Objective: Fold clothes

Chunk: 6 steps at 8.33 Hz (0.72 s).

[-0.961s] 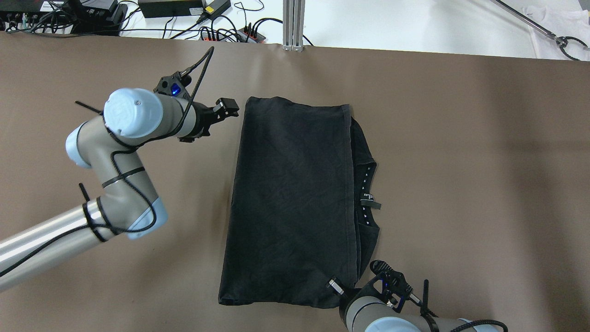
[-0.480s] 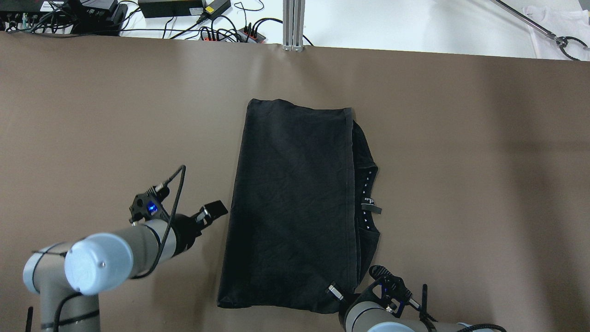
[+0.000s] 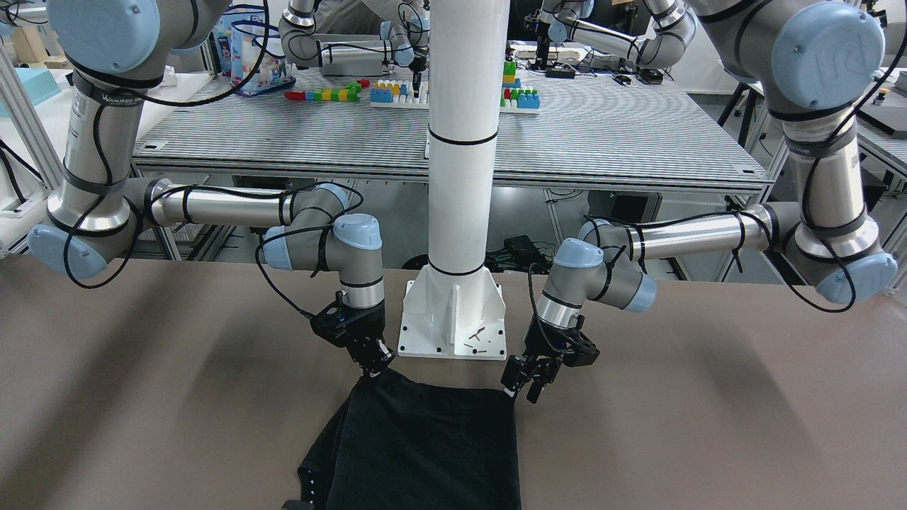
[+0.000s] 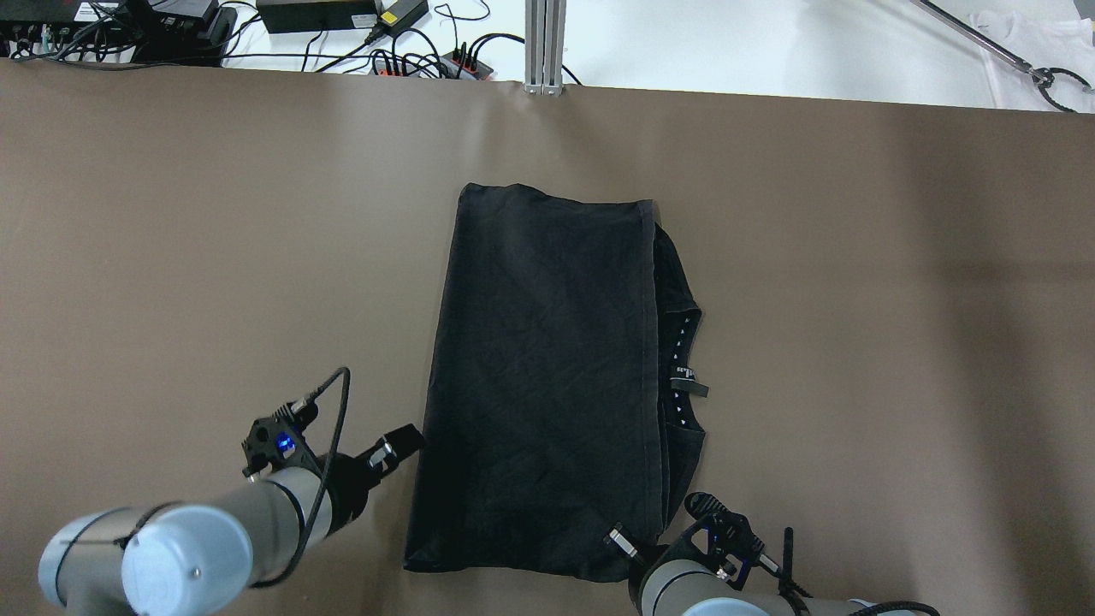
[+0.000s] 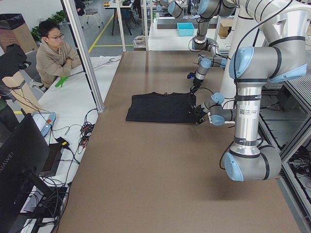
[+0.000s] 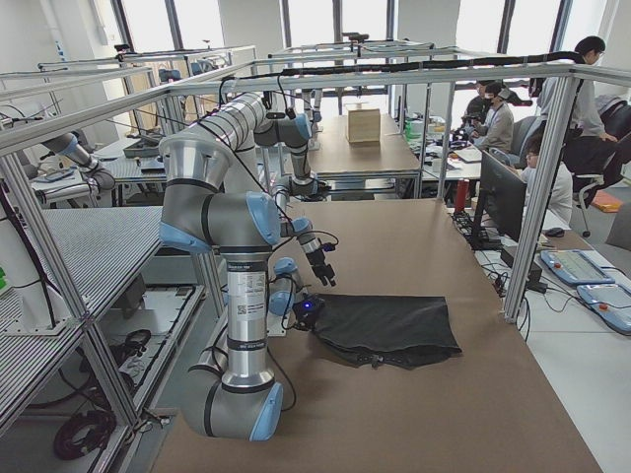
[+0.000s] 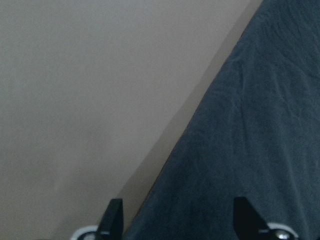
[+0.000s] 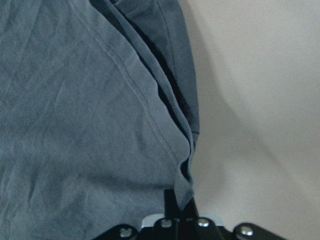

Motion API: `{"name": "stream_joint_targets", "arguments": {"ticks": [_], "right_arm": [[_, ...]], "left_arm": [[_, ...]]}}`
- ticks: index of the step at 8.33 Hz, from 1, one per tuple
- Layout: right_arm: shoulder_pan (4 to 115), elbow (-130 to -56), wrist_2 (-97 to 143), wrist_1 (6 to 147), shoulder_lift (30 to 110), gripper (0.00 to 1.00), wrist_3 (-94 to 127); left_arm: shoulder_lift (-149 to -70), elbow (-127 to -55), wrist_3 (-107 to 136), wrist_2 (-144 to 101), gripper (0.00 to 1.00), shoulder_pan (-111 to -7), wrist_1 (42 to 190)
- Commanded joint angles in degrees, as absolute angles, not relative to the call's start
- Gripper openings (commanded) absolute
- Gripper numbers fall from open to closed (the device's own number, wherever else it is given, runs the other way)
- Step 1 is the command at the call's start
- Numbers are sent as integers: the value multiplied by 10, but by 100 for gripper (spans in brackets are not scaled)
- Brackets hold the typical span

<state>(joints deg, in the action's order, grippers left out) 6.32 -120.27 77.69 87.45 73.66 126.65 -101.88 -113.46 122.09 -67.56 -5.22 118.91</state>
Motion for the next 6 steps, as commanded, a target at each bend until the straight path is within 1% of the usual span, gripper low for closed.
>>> {"name": "stream_joint_targets", "arguments": {"ticks": [1,6], "right_arm": [[62,-1202,777,875,736,0,1267],[62,-1201,777,875,736,0,1267]], "left_arm": [[-1015,-1129,1242,-650,70,-14,1187],[-1025,-1110,1249,-639,64,-8,1188]]}}
